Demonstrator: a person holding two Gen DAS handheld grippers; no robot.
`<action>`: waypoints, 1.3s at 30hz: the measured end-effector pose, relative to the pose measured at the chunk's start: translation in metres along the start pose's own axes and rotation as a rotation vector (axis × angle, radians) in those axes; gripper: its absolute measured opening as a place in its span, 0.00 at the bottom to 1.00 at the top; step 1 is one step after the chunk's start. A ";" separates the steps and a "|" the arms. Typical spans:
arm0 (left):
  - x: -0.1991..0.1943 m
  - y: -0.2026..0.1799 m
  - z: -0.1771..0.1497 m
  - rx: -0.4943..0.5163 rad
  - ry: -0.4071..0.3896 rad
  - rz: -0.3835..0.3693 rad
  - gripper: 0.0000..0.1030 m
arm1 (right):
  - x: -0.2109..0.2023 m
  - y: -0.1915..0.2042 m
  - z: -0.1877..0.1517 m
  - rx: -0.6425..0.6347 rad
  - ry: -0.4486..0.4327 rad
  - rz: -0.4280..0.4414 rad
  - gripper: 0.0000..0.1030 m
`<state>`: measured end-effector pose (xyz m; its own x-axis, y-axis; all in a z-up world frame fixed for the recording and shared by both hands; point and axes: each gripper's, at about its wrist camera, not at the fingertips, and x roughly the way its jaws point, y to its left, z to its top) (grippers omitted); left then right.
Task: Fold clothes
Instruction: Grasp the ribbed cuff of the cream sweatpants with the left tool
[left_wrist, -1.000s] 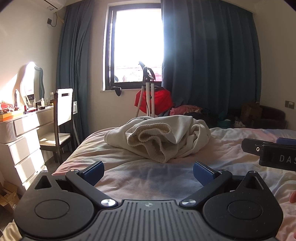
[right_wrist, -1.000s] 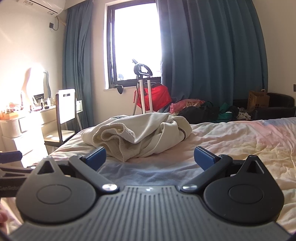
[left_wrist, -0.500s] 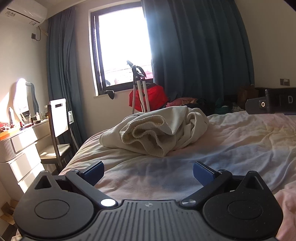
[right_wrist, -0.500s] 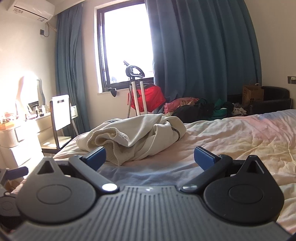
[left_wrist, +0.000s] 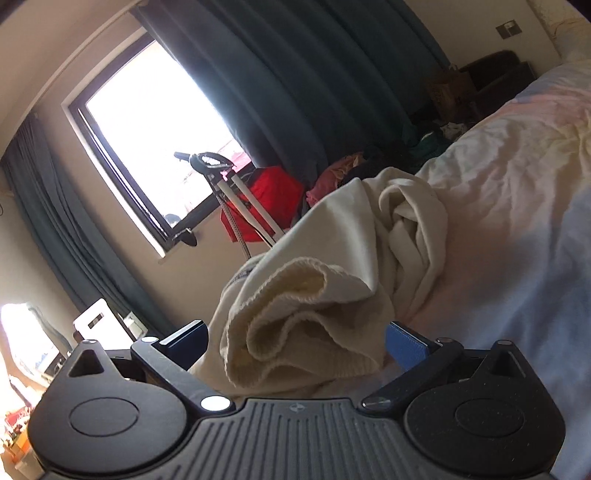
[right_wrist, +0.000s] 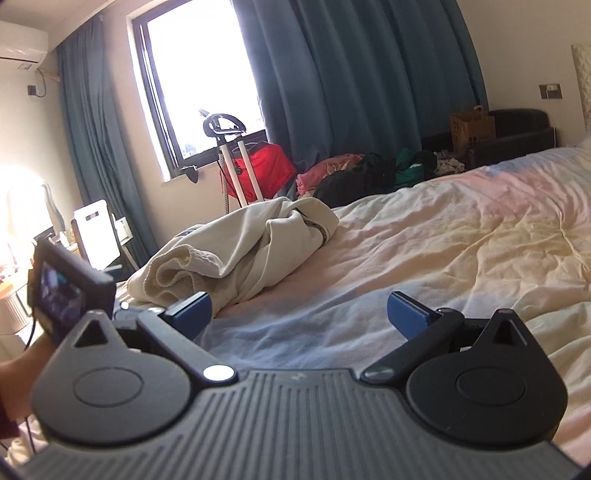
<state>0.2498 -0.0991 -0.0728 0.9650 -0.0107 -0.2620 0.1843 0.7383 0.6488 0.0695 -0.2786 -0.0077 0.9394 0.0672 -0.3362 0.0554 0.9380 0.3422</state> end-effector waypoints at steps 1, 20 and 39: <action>0.018 -0.001 0.004 0.039 -0.005 0.006 1.00 | 0.007 -0.003 -0.001 0.023 0.020 0.010 1.00; 0.074 0.033 0.029 -0.144 -0.018 0.043 0.16 | 0.074 -0.033 -0.034 0.081 0.040 -0.017 1.00; -0.220 0.136 -0.063 -0.688 -0.135 -0.176 0.15 | -0.031 -0.005 -0.008 0.045 -0.101 -0.014 1.00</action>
<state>0.0506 0.0463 0.0283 0.9545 -0.2193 -0.2020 0.2232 0.9748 -0.0034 0.0378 -0.2826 -0.0062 0.9676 0.0175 -0.2518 0.0817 0.9222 0.3779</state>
